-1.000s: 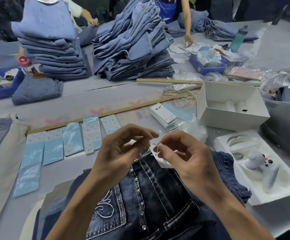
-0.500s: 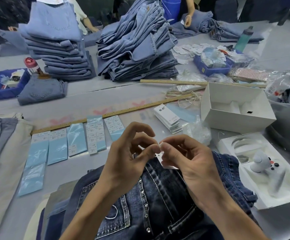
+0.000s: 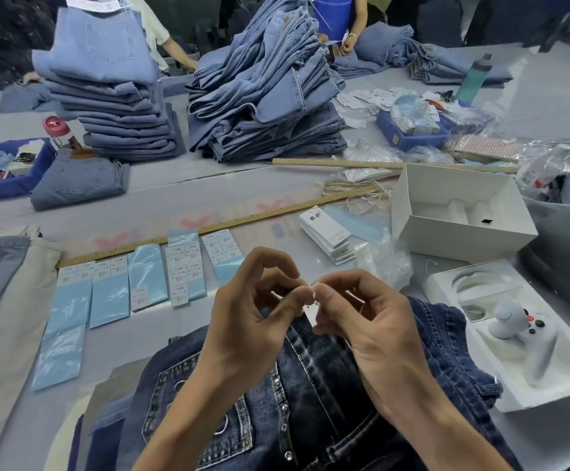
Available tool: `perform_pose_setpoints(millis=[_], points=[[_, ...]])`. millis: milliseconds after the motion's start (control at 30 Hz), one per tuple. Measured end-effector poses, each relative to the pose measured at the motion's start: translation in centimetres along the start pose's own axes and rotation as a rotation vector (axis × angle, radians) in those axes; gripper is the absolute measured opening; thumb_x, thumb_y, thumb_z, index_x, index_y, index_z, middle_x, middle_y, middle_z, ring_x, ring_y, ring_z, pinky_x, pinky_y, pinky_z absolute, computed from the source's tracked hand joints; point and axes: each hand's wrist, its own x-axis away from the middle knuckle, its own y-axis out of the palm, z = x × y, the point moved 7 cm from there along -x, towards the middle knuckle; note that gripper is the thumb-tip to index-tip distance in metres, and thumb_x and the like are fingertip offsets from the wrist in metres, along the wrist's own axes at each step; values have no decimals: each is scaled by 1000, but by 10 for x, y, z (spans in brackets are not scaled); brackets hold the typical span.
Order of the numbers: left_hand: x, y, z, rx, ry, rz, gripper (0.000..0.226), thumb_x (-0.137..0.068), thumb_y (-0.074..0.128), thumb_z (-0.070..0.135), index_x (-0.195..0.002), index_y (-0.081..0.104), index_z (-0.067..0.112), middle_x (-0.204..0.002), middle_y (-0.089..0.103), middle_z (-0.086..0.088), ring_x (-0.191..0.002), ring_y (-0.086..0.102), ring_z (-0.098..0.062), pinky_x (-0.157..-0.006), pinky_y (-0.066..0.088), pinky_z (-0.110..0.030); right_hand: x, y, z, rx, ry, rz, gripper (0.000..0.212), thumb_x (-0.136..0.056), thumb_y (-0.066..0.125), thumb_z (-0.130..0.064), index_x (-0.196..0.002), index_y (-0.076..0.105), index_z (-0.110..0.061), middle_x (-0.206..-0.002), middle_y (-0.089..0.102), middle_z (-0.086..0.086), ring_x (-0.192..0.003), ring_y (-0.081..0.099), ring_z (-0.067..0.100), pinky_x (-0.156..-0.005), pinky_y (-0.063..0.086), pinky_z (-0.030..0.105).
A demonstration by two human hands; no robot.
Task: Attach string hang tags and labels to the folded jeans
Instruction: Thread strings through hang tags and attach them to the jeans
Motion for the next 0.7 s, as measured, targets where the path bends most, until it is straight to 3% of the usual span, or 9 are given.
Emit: perform_pose_setpoints(millis=[200,367,467,533,700], points=[[2,0,-1,-9,11,21,21,-87,73,24,-96,55,30,-83,69,4,-72,70,-21,-58,55,-47,0,0,7,0,59,-6,20,-81,77,-38,-92,76,-22,-77,70,5,-70,66,17,-72,58,29],[-3,-5,-12,-48,-6,31,27,-80,83,38,-92,60,31,-86,67,6,-75,67,-19,-54,54,-47,-1,0,6,-93,107,-89,12,-85,74,-27,-93,76,-18,-78,68,3,-71,64,13,-70,57,27],[-6,-3,-23,9,-57,-37,28,-76,83,45,-90,63,30,-87,67,3,-77,65,-18,-58,52,-56,-1,-3,4,-64,96,-134,13,-85,74,-24,-93,76,-15,-78,69,6,-73,65,17,-69,58,27],[-6,1,-25,-14,-34,-84,22,-81,78,47,-88,64,31,-86,68,7,-76,63,-14,-58,51,-51,-1,-5,1,-58,88,-142,17,-81,76,-26,-92,77,-14,-79,71,7,-74,68,18,-70,59,27],[-9,2,-23,-37,-11,12,17,-83,73,38,-85,70,21,-78,68,8,-67,61,-12,-53,51,-45,-10,-12,-21,251,-115,24,19,-84,77,-23,-101,78,-32,-93,75,-2,-84,72,16,-75,60,25]])
